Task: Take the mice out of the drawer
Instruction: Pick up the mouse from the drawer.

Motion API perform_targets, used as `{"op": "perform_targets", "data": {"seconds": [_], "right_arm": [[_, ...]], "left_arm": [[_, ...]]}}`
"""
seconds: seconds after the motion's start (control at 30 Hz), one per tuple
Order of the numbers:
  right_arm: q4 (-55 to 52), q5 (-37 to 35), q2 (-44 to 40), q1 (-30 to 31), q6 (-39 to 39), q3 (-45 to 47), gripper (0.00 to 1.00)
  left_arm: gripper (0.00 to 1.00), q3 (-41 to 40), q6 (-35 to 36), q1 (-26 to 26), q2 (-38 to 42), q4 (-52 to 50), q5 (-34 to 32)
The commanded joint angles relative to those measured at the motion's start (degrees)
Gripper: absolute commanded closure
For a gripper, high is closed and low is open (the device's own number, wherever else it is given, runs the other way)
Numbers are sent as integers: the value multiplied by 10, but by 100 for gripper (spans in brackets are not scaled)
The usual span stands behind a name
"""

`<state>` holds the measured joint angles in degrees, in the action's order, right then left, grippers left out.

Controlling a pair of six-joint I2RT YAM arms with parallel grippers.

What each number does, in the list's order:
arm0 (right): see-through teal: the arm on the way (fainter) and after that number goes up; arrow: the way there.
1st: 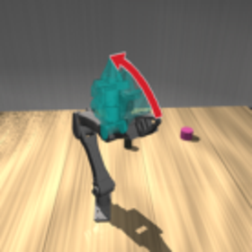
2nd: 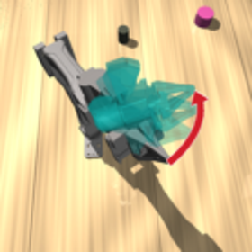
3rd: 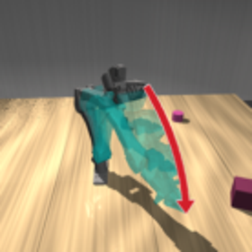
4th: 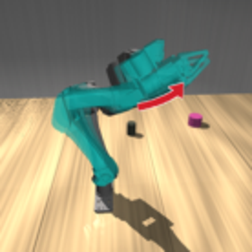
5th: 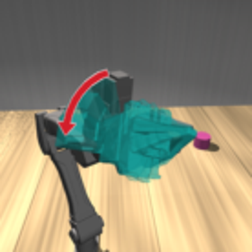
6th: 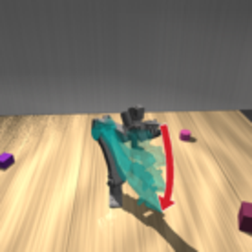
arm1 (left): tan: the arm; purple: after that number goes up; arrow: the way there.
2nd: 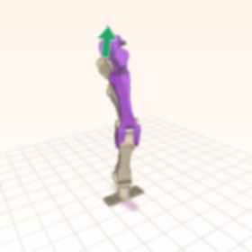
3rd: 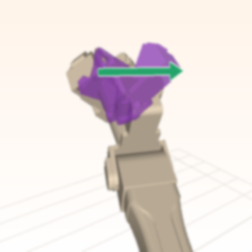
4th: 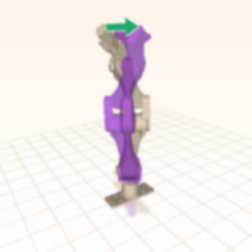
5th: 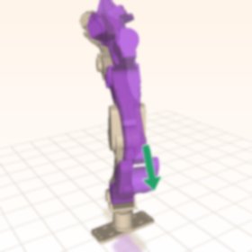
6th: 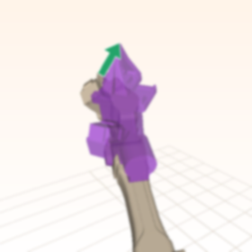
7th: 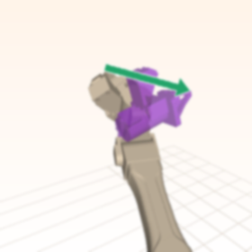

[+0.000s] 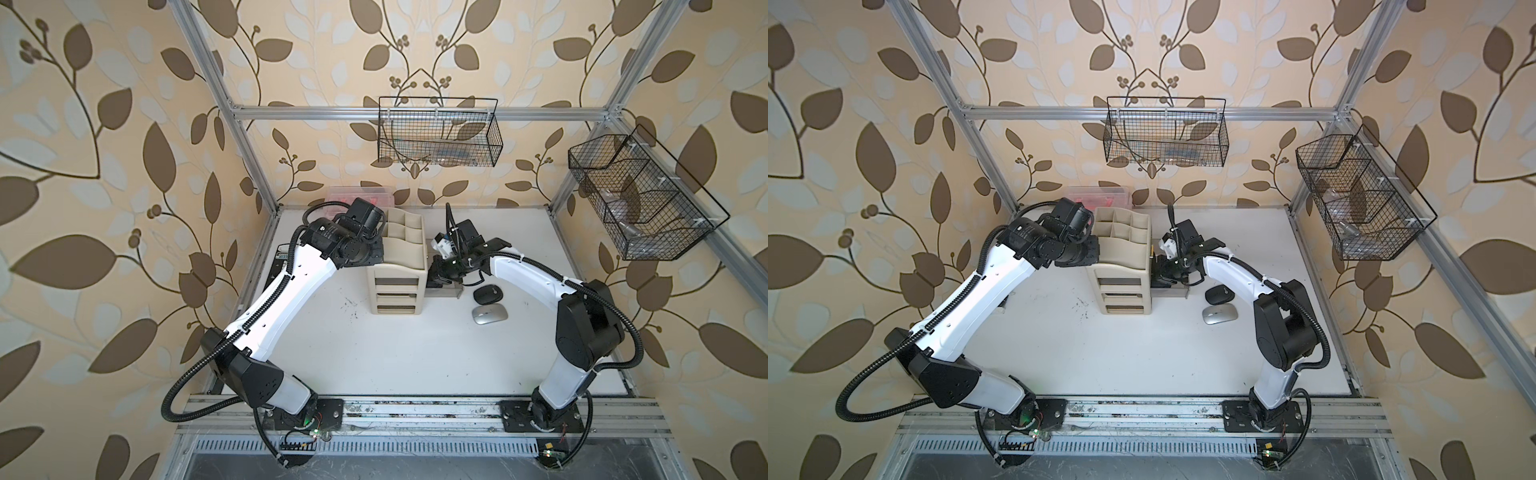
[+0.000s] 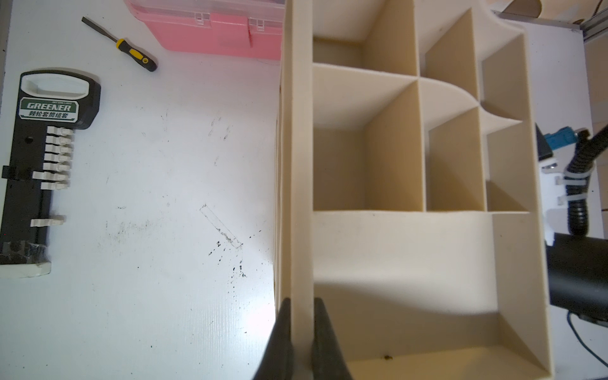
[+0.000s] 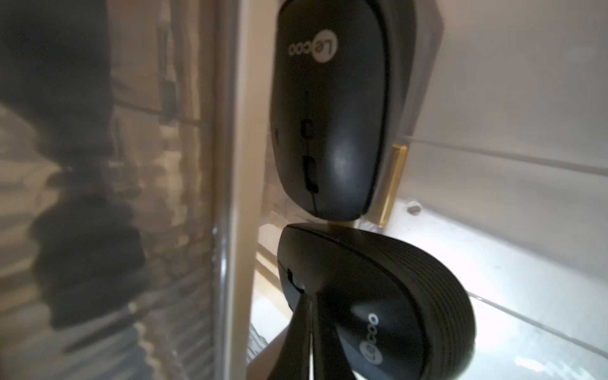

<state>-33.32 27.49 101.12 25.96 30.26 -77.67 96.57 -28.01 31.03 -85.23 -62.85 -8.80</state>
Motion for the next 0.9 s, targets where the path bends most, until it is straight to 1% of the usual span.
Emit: {"op": "perform_targets", "data": {"seconds": [0.0, 0.1, 0.23, 0.33, 0.37, 0.4, 0.43, 0.5, 0.57, 0.63, 0.7, 0.77, 0.87], "right_arm": [[-58, -51, -1, -27, -34, -5, 92], [-84, -78, -5, -39, -51, -28, 92], [-97, -63, -13, -36, -49, -62, 91], [-116, -77, -24, -22, -29, -95, 83], [-136, -96, -25, -15, -14, -110, 78], [-145, -108, -30, -11, 8, -113, 71], [-143, -110, -36, -7, 29, -108, 68], [-145, -117, -47, -5, 83, -99, 65], [-140, -119, -55, -13, 127, -89, 59], [-125, -129, -65, -20, 171, -74, 57], [-125, -149, -68, -15, 210, -75, 54], [-131, -161, -68, -11, 249, -74, 49], [-129, -203, -81, -12, 305, -50, 45]], "left_arm": [[100, -3, 0, -6, 20, -3, 0], [100, -6, -1, -7, 22, -2, 1], [100, -7, -3, -6, 24, 1, 8], [100, -6, -12, -7, 24, 5, 11], [100, -6, -16, -7, 24, 5, 9], [100, -6, -20, -6, 24, 6, 7], [100, -7, -23, -7, 24, 7, 7], [100, -8, -30, -7, 24, 9, 3], [100, -9, -35, -6, 33, 11, -4], [100, -10, -37, -6, 44, 17, -6], [100, -10, -42, -5, 44, 20, -8], [100, -15, -45, -5, 45, 32, 7], [100, -22, -49, -2, 49, 41, 5]]}}
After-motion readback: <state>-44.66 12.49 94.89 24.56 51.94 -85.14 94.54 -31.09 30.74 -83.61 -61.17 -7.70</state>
